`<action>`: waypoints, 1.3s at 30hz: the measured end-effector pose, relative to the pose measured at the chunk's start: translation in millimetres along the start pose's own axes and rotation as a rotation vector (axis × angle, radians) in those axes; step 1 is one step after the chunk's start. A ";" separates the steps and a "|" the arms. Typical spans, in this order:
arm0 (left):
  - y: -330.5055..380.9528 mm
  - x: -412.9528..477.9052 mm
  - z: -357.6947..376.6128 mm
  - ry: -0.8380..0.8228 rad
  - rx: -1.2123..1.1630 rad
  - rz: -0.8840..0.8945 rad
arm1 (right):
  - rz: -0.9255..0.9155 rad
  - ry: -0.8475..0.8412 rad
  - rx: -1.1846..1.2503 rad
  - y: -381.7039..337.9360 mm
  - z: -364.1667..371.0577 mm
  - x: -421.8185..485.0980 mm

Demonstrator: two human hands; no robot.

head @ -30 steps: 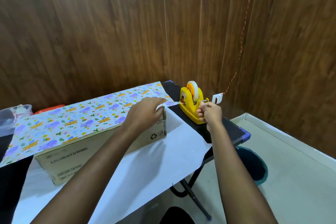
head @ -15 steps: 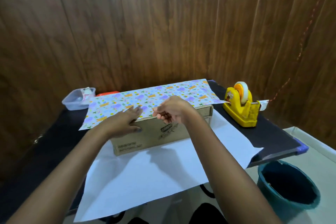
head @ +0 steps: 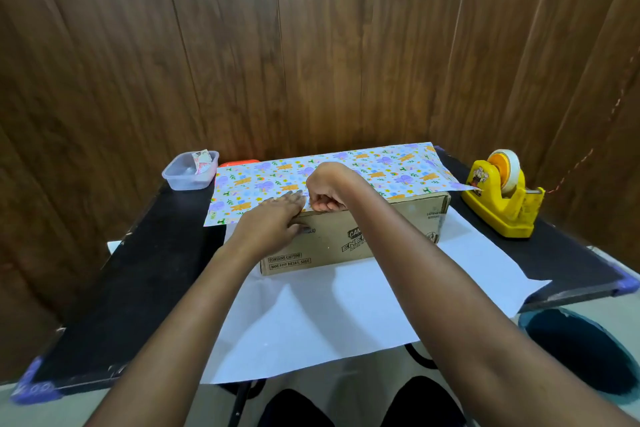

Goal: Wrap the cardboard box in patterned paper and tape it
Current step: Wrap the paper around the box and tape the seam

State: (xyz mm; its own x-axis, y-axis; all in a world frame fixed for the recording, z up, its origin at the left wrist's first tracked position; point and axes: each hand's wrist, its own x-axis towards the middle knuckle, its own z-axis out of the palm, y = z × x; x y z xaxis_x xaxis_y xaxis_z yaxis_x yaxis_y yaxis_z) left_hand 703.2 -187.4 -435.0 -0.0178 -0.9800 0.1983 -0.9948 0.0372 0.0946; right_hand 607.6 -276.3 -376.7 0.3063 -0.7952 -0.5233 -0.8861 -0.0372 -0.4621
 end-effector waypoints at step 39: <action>-3.1 -1.0 2.5 0.014 -0.004 -0.037 | 0.006 -0.062 -0.197 6.2 -2.8 -5.2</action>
State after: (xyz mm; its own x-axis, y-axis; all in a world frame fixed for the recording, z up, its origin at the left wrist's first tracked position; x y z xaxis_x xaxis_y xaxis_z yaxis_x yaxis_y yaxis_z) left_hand 706.0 -187.0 -438.0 0.0203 -0.9779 0.2080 -0.9944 0.0020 0.1061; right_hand 599.5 -274.1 -374.9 0.3164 -0.7573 -0.5713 -0.9369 -0.1552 -0.3131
